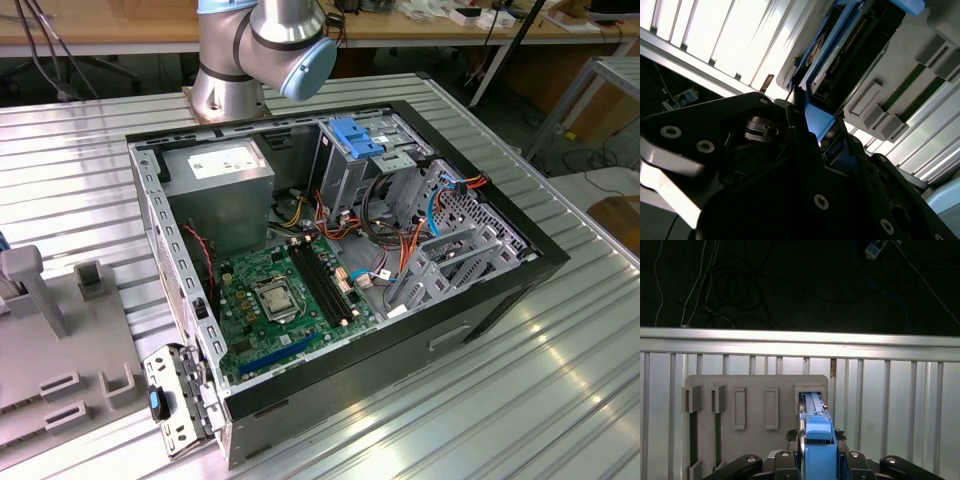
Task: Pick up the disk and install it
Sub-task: 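Pick up the disk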
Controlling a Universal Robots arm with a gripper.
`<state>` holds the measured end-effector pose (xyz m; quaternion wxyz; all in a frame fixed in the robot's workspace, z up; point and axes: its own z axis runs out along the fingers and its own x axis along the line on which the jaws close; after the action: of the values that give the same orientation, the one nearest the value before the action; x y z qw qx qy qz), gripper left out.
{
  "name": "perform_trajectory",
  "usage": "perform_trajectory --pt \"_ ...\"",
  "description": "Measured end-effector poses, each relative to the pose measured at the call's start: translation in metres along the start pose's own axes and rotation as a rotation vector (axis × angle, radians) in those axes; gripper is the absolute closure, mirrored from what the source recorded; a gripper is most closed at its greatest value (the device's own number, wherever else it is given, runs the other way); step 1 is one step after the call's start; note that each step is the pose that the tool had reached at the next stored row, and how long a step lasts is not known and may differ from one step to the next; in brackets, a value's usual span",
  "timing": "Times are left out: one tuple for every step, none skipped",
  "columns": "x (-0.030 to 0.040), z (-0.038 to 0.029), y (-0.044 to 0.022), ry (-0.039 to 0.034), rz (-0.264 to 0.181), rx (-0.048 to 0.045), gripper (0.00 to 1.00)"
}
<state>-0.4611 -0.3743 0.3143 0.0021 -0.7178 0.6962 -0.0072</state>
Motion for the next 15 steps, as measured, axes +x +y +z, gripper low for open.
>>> perform_trajectory --pt "0.0 -0.0005 0.0 -0.0002 0.0 0.0003 0.64" --pt "0.0 -0.0006 0.0 -0.0002 0.0 0.0004 0.64" --pt "0.0 -0.0008 0.0 -0.0001 0.0 0.0002 0.64" --pt "0.0 -0.0011 0.0 -0.0001 0.0 0.0001 0.64" --pt "0.0 -0.0013 0.0 0.0 0.0 0.0 0.64" --pt "0.0 -0.0014 0.0 -0.0001 0.0 0.0001 0.64" --pt "0.0 -0.0015 0.0 0.0 0.0 0.0001 0.64" --pt "0.0 -0.0017 0.0 0.0 0.0 0.0 0.64" --pt "0.0 -0.0018 0.0 -0.0001 0.0 0.0001 0.64" --pt "0.0 -0.0019 0.0 0.0 0.0 0.0001 0.64" --pt "0.0 -0.002 0.0 0.0 0.0 0.0 0.64" --pt "0.0 -0.0021 0.0 -0.0001 0.0 0.0 0.64" --pt "0.0 -0.0022 0.0 0.0 0.0 0.0001 0.64" --pt "0.0 -0.003 0.0 0.0 0.0 0.0 0.64" --pt "0.0001 -0.0041 0.0 0.0001 0.0 -0.0004 0.64"
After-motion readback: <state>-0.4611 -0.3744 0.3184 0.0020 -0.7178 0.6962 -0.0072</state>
